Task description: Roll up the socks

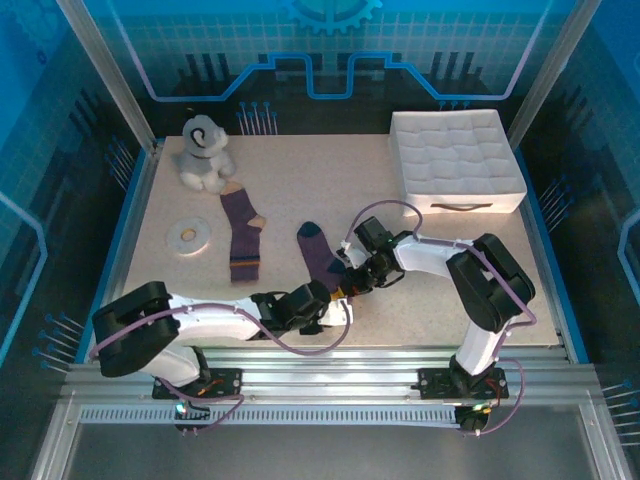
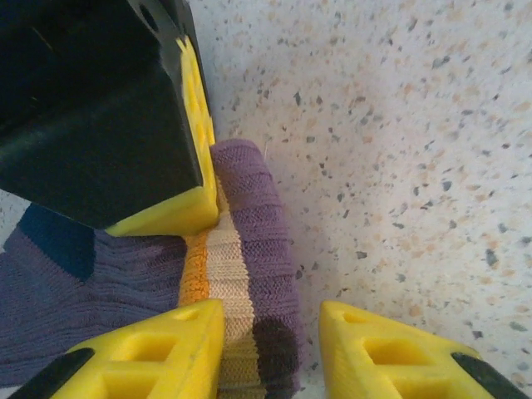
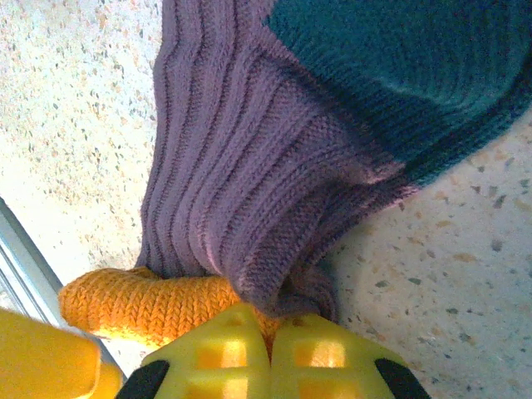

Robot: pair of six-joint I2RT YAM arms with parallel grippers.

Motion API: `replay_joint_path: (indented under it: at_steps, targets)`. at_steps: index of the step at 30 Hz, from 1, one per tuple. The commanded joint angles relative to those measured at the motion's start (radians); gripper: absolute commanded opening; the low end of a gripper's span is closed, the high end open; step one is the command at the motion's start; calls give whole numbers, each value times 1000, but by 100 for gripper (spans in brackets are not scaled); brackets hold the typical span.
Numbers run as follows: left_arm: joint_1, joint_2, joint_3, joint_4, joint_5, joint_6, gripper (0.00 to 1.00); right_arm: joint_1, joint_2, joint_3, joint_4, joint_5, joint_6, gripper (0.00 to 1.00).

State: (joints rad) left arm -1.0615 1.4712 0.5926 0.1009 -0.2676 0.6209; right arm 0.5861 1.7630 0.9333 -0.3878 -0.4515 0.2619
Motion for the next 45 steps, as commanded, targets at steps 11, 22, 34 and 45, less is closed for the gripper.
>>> replay_joint_path:
  at_steps: [11,22,34,45]
  targets:
    - [21,139,-16,50,-107,111,34,-10,64,-5,-111,46,-39,0]
    - [32,243,28,-38,-105,122,4,-41,78,14,-132,-58,-51,0]
    - [29,231,167,-258,18,33,0,-171,-333,-148,33,-55,-43,34]
    - [-5,294,338,-312,95,-211,0,-280,-884,-323,38,160,-157,44]
